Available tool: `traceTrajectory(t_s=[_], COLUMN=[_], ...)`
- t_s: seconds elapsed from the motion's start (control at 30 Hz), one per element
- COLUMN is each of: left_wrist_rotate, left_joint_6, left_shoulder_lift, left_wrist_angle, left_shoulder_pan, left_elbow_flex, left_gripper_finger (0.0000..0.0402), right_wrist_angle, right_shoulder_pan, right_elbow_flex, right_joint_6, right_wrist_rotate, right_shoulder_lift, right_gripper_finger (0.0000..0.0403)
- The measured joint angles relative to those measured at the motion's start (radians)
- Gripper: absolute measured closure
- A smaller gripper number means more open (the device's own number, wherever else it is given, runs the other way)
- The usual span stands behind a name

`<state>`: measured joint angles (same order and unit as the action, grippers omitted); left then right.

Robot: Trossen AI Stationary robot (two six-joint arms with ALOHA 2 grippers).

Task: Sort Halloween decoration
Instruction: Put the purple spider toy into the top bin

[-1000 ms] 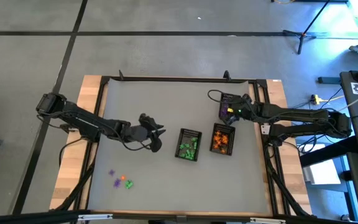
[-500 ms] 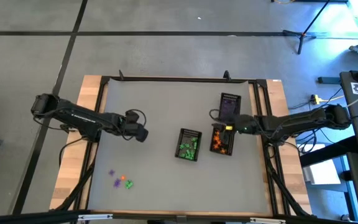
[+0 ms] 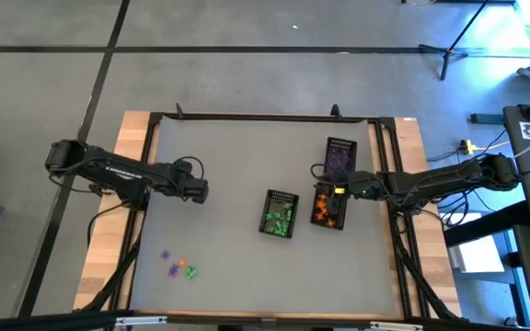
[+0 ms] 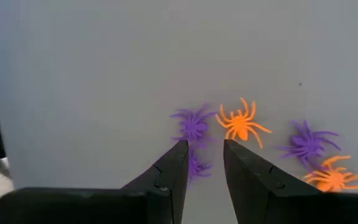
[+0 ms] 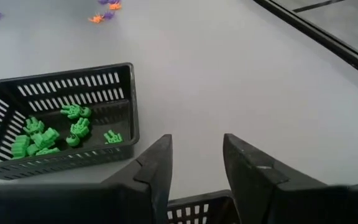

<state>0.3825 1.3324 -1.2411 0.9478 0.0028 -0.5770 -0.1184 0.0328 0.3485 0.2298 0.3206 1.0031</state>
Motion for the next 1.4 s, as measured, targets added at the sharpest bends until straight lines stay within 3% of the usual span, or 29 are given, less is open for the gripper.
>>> traceTrajectory(t_s=[1.0,1.27,1.4], left_wrist_rotate=[-0.082,-0.082,-0.075], left_joint_6=[0.001,-0.02,-0.035], left_shoulder_lift=[-0.161,-0.161,-0.161], left_wrist_angle=[0.002,-0.002,-0.002], left_shoulder_pan=[0.018,0.018,0.008], left_elbow_flex=[-0.002,-0.002,-0.002], left_gripper_finger=[0.031,0.039,0.04], right_wrist_angle=[-0.004,-0.005,-0.005], right_shoulder_pan=[0.0,0.0,0.0], right_elbow_flex=[0.0,0.0,0.0], right_joint_6=[0.001,0.001,0.004], right_wrist_rotate=[-0.02,-0.027,-0.027], right_shoulder_lift=[0.0,0.0,0.0], right_gripper_finger=[0.0263,0.0263,0.0263])
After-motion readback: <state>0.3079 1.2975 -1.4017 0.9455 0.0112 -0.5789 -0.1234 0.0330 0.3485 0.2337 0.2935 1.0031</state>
